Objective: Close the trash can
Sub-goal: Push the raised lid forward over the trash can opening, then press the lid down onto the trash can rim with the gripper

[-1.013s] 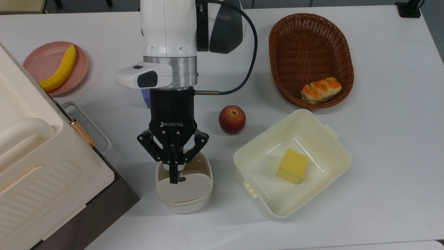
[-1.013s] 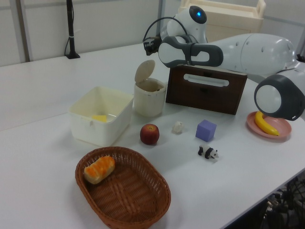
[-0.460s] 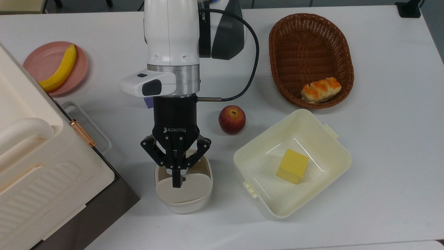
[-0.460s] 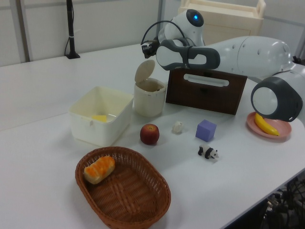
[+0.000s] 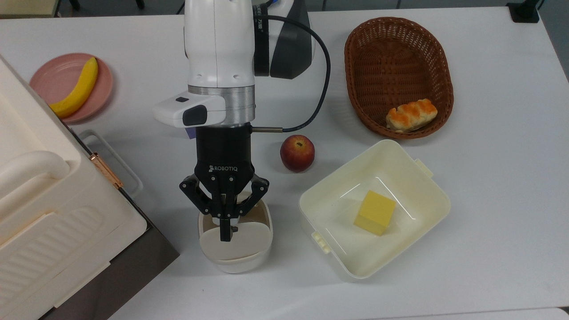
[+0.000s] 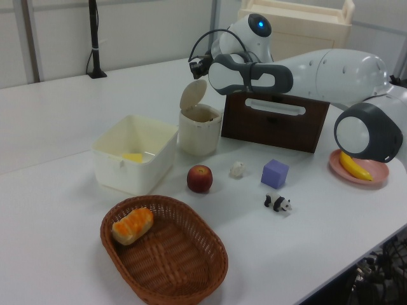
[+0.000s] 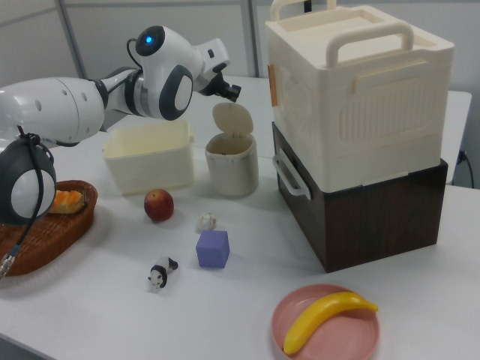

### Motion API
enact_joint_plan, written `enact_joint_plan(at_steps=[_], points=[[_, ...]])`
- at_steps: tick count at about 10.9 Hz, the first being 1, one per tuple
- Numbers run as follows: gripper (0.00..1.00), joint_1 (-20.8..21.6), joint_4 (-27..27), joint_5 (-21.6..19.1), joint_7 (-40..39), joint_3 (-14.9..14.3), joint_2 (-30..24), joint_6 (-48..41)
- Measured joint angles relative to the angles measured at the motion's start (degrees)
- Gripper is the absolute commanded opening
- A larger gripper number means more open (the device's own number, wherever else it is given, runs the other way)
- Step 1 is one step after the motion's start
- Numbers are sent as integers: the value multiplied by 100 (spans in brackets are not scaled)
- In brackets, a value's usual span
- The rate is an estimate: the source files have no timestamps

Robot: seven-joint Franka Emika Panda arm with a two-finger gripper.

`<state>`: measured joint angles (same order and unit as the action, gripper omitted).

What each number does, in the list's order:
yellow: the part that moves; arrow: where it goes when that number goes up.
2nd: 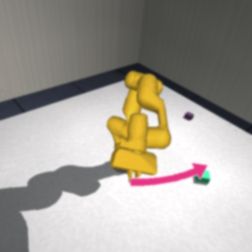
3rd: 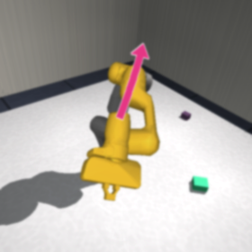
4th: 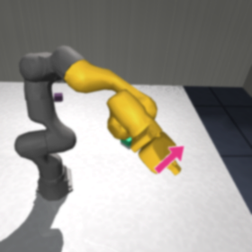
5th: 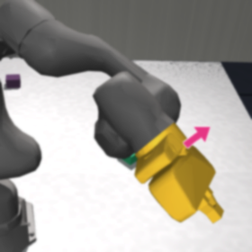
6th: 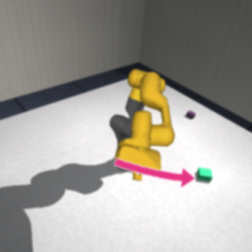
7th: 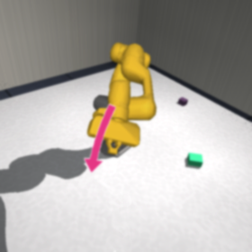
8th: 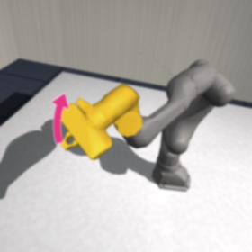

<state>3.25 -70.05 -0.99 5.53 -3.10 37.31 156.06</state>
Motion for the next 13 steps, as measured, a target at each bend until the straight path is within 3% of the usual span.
enact_joint_plan(at_steps=[5, 13], points=[[0, -14, -77, 0, -168, 0, 11, 0], [0, -98, -856, 0, -491, 145, -530, 0]])
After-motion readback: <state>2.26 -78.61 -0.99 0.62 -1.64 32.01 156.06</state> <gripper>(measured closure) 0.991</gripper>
